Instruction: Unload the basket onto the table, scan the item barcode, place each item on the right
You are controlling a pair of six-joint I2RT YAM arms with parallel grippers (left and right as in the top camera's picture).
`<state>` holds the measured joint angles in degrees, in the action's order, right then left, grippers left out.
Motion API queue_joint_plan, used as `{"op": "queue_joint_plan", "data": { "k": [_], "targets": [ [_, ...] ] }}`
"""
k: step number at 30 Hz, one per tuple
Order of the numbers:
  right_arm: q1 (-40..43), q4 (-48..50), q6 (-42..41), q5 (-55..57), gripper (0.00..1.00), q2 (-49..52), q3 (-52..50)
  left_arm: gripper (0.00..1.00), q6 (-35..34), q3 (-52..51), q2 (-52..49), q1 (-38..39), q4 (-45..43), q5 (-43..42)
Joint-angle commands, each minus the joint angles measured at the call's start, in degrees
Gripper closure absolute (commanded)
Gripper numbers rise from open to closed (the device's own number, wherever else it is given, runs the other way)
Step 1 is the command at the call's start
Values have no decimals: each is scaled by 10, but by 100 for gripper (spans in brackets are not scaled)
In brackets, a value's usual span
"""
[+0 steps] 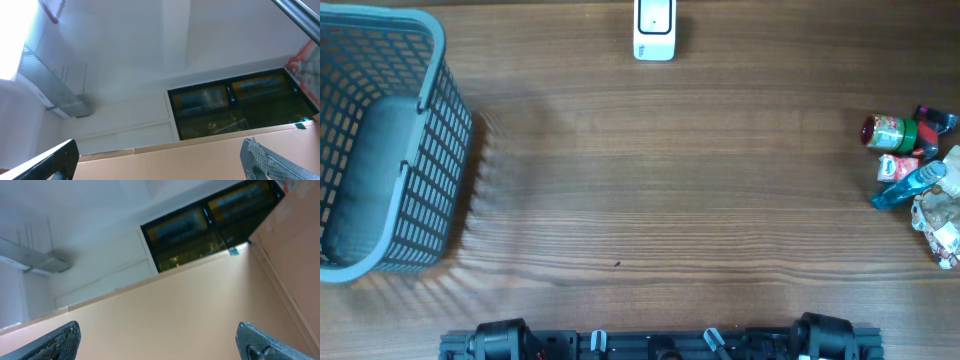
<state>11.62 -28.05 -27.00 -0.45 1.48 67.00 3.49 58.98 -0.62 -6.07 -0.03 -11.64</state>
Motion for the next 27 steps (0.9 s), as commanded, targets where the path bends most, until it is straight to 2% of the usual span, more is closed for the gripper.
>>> {"op": "queue_joint_plan", "data": {
  "k": [1,4,6,7,9,11,14,22,25,27],
  "targets": [
    [2,-8,-5,-12,0,-10,-51,0,-8,-7,3,6,0,2],
    [2,14,-37,-66,0,-10,-163,0,-8,-6,3,5,0,2],
    [2,126,-81,-103,0,-10,-265,0,-8,-6,3,5,4,2],
    [2,169,-79,-106,0,-10,-299,0,-8,-6,3,5,4,2],
    [2,329,-73,-99,1,-10,-428,0,-8,-7,3,5,5,2],
    [2,442,-59,-100,0,-10,-526,0,-8,-6,3,5,7,12],
    [2,557,-49,-99,0,-10,-661,0,-8,-6,3,5,25,39],
    [2,402,18,-94,0,-9,-667,0,-8,-7,3,5,52,38],
    [2,308,20,-72,0,-9,-667,0,-8,-7,3,5,63,38],
    [2,295,19,-63,0,-9,-667,0,-10,-7,3,5,77,32]
  ]
}}
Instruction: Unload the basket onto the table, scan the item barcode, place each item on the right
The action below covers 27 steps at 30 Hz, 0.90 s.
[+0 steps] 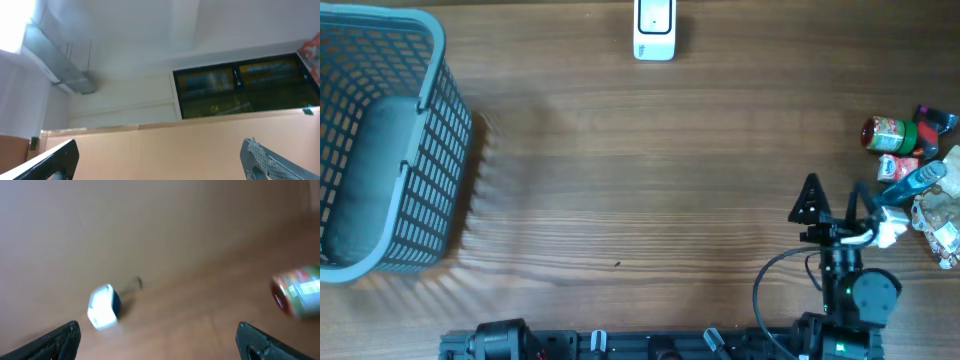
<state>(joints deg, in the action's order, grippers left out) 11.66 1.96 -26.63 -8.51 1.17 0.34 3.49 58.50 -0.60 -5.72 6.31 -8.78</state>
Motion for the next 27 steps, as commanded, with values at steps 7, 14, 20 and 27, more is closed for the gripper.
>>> {"op": "queue_joint_plan", "data": {
  "k": [7,14,20,27],
  "targets": [
    [2,-19,10,47,0,10,0,0,-10,-2,3,2,142,-131],
    [2,-19,10,46,0,10,0,0,9,-12,3,1,268,-151],
    [2,-19,10,46,0,10,0,0,51,-24,2,1,348,-126],
    [2,-19,10,46,0,10,0,0,19,-237,2,4,150,-114]
  ]
}}
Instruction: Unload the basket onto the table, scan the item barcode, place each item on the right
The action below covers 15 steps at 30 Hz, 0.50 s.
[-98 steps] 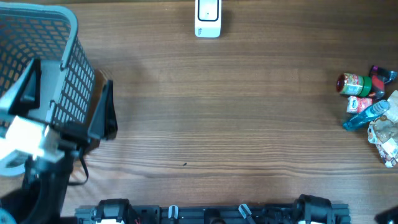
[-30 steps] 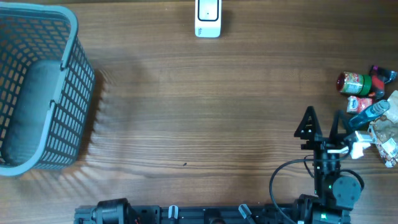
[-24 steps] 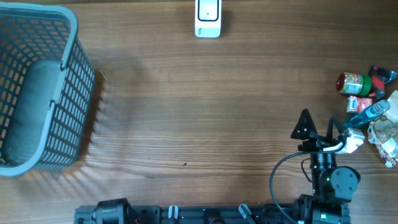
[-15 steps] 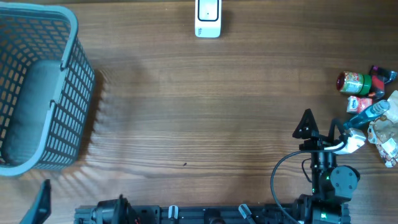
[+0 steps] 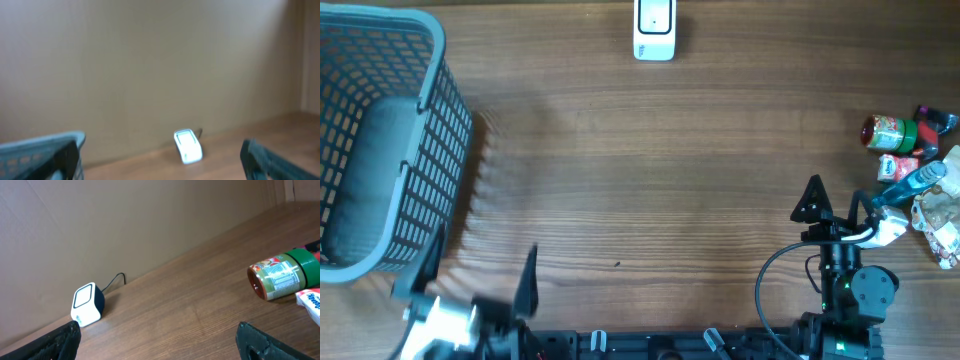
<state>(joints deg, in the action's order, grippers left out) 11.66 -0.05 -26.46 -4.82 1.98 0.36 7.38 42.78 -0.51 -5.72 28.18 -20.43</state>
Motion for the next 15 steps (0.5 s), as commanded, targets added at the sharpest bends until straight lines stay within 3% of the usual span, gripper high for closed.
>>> {"op": "queue_joint_plan", "data": {
  "k": [1,2,5,15],
  "targets": [
    [2,1,8,9,0,2,0,0,-20,-130,0,11,-127,4],
    [2,1,8,9,0,2,0,0,-18,-193,1,18,-193,14],
    [2,1,8,9,0,2,0,0,-18,-301,3,21,-273,20],
    [2,1,8,9,0,2,0,0,-19,-398,3,25,-249,169]
  ]
}}
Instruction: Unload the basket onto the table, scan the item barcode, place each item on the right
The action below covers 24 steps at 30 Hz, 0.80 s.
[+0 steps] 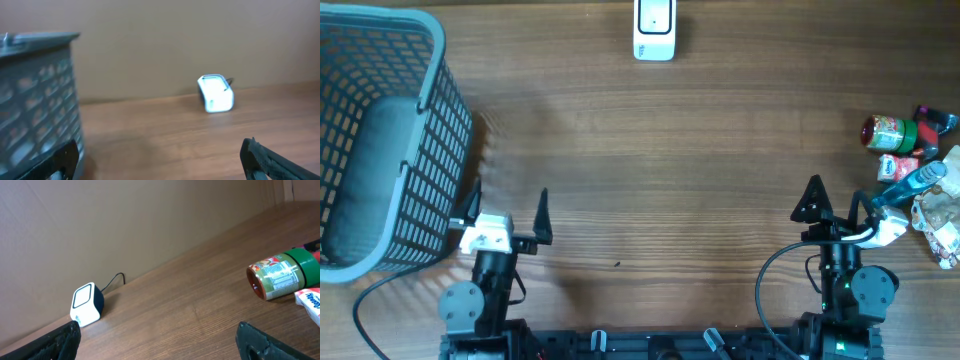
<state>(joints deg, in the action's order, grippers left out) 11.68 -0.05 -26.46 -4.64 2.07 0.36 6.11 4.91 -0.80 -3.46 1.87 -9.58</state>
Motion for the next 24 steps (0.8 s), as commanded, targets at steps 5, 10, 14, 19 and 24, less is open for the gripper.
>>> {"op": "queue_joint_plan", "data": {
  "k": [5,10,14,19,24],
  "targets": [
    [2,1,8,8,0,1,0,0,-6,-46,6,1,25,72],
    [2,1,8,8,0,1,0,0,-6,-46,6,1,25,77],
    [2,1,8,8,0,1,0,0,-6,-46,5,1,24,77],
    [2,1,8,8,0,1,0,0,-6,-46,5,1,24,77],
    [2,1,8,8,0,1,0,0,-6,-46,4,1,24,77]
  ]
}}
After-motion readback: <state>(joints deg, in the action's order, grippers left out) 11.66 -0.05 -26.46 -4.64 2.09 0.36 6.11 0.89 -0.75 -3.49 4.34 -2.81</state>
